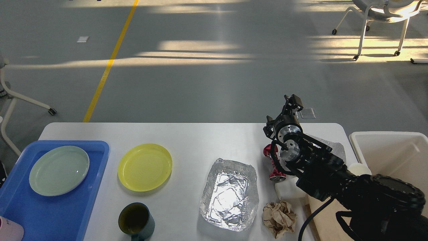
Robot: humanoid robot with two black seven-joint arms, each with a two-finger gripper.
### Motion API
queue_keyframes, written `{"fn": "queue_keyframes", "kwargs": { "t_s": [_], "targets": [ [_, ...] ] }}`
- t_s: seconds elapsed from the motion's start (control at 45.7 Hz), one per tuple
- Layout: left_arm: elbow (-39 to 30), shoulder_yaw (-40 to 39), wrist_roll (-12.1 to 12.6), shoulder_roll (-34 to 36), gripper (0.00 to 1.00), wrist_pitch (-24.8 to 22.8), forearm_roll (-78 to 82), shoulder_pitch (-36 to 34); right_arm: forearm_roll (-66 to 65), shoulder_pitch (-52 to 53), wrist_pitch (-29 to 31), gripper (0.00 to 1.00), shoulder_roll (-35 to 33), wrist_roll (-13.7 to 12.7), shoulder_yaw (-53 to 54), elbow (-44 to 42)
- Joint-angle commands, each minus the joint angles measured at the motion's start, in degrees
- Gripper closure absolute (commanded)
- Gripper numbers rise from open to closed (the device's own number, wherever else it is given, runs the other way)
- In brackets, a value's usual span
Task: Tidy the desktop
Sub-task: 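Bring the left gripper down over the dark teal mug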
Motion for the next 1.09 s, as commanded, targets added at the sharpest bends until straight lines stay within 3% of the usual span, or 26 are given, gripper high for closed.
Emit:
{"fn": "queue_keyframes", "kwargs": {
  "t_s": [0.0,0.306,0.503,1.073],
  "targets": [
    [-5.28,0.06,0.00,-1.35,0.46,0.00,0.02,-5.47,0.05,0.00,0.00,0.00,0.00,0.00,0.00,0.00],
    [-16.79,-2.05,0.00,-4.34,0.46,0.00,0.02,-15.05,-0.03,0.00,0.00,0.00,0.00,0.00,0.00,0.00],
    [-19.70,-4.33,0.17,-4.69,0.47,0.00,0.02,-15.41,-0.03,0.00,0.00,0.00,0.00,0.00,0.00,0.09],
    [-19.70,-7.76,2.01,-4.16,0.47,0.00,0.63,18.14,-0.03,0.00,0.00,0.00,0.00,0.00,0.00,0.00]
  ]
}}
